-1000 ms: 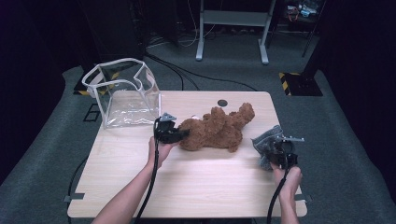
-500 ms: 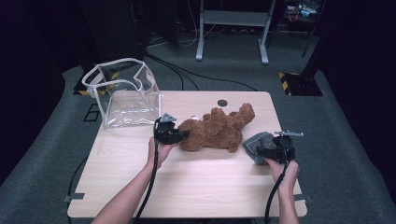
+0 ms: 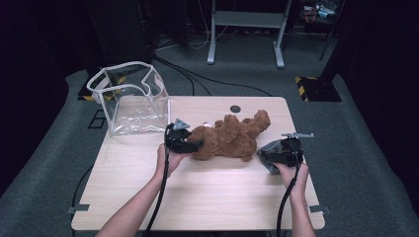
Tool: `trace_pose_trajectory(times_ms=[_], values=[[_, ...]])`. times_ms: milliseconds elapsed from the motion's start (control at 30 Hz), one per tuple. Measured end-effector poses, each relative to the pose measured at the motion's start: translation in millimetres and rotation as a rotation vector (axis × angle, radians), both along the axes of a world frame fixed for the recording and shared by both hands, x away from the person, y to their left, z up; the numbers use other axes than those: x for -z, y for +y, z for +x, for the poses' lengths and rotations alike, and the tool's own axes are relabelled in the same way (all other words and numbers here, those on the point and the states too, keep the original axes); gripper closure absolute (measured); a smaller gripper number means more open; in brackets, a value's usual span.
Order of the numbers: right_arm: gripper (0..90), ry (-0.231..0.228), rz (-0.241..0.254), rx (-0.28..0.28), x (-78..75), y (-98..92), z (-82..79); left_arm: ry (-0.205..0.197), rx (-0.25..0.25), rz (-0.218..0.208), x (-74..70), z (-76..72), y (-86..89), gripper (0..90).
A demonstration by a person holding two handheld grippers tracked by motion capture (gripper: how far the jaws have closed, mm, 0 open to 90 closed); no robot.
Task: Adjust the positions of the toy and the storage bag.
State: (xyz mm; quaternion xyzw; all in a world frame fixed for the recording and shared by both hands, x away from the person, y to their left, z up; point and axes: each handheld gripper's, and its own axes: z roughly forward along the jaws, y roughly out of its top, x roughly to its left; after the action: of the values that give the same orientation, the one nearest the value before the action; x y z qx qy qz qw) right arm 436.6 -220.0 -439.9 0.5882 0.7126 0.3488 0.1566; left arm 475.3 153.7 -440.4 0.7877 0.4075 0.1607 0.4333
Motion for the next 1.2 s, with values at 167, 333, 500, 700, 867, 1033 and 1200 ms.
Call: trace_pose_trajectory(times_ms=[167,333,500,700,867,1033,1200], values=[[9.1,-0.002,0.000,-0.014,-3.5,4.0,5.2,0.005,0.002,0.016,2.1,1.7,-2.3,40.6],[9.3,0.006,0.009,-0.043,-7.5,8.3,13.2,-0.008,0.035,0.031,7.8,-3.3,1.3,67.9],[9.5,0.016,0.007,-0.058,-6.8,9.6,12.9,-0.050,0.061,0.064,14.3,-11.5,-1.0,73.6],[9.6,0.015,0.011,-0.066,-9.7,9.5,11.9,-0.090,0.115,0.112,21.5,-24.1,1.5,74.6],[9.5,0.004,0.010,-0.065,-15.3,9.3,13.6,-0.105,0.137,0.117,26.1,-32.4,3.0,74.5],[9.4,-0.002,0.012,-0.063,-21.9,9.8,18.2,-0.107,0.140,0.112,27.5,-34.9,3.7,74.1],[9.9,0.000,0.008,-0.060,-20.8,10.2,28.3,-0.097,0.141,0.110,25.9,-33.8,4.5,69.7]])
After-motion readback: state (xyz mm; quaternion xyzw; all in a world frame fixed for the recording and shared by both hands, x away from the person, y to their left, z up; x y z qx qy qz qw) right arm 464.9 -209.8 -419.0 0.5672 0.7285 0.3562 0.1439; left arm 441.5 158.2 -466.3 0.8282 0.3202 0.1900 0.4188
